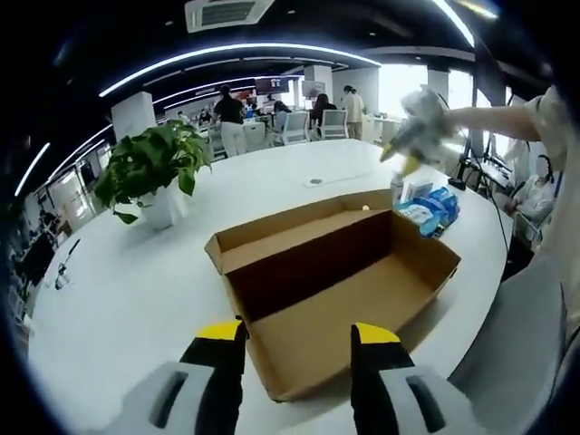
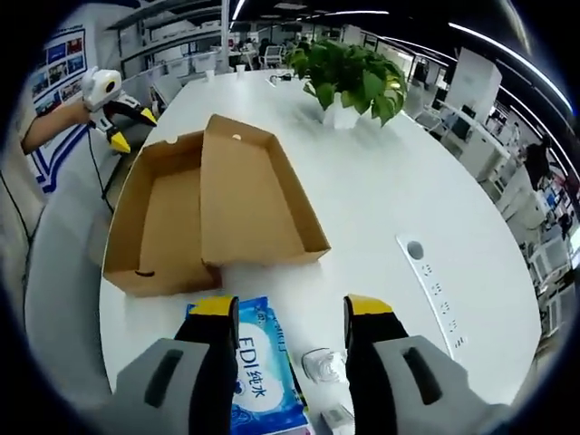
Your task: Operate the shoe box by opening the lid, removing the specified soft item, and placing it in the target area until the item is outside and the box remains undamaged.
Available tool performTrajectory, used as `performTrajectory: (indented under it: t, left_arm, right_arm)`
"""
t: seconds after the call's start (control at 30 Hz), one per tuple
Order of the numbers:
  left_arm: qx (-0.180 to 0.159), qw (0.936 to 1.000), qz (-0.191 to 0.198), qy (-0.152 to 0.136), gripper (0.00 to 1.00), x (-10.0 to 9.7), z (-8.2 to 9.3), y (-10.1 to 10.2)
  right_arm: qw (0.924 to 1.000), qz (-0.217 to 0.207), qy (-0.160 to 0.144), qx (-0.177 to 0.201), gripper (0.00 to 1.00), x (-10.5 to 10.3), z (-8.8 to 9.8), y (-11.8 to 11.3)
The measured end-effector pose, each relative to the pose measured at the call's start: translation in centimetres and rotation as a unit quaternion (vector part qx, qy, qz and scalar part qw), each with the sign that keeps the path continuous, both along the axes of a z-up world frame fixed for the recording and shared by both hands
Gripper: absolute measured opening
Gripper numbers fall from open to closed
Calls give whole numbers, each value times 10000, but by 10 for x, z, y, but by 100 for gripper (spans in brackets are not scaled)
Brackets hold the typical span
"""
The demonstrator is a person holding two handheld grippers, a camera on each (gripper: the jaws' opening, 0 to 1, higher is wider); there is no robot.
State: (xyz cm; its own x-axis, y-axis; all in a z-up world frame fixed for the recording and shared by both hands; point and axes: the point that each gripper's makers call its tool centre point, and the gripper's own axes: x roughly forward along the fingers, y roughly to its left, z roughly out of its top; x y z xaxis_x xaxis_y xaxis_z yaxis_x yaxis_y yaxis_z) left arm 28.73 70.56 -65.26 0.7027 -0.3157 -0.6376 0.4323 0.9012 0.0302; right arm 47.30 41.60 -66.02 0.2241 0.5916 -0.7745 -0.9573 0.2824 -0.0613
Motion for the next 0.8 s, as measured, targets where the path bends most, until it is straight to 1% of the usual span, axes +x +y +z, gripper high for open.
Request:
performTrajectory:
  t: [0.1,0.17,0.33,0.47,0.57,0.6,0.73,0.8]
  left_arm:
    - [12,9999,130,66,38,0,-5,6]
    - [-1,9996,232,133,33,-1,-9,11]
    - [10,9986,467,247,29,-2,-17,21]
    - [30,9974,632,346,26,-4,-23,29]
    - [-70,9949,844,545,24,-8,-31,33]
    - [-84,9945,873,566,23,-9,-33,34]
    - [-154,9932,938,679,20,-12,-40,37]
    - [-170,9927,973,689,19,-13,-42,38]
  right_arm:
    - [10000,-15,-47,5,46,1,-1,5]
    - [9999,-134,-62,-2,48,5,-3,7]
    - [9987,-506,-21,8,47,12,-8,12]
    - [9979,-644,-1,-24,46,15,-14,17]
    - [9972,-754,-20,27,46,20,-19,21]
    - [9965,-832,51,38,45,22,-22,22]
    - [9948,-1011,150,29,44,23,-27,26]
    - [9941,-1067,177,16,43,29,-33,28]
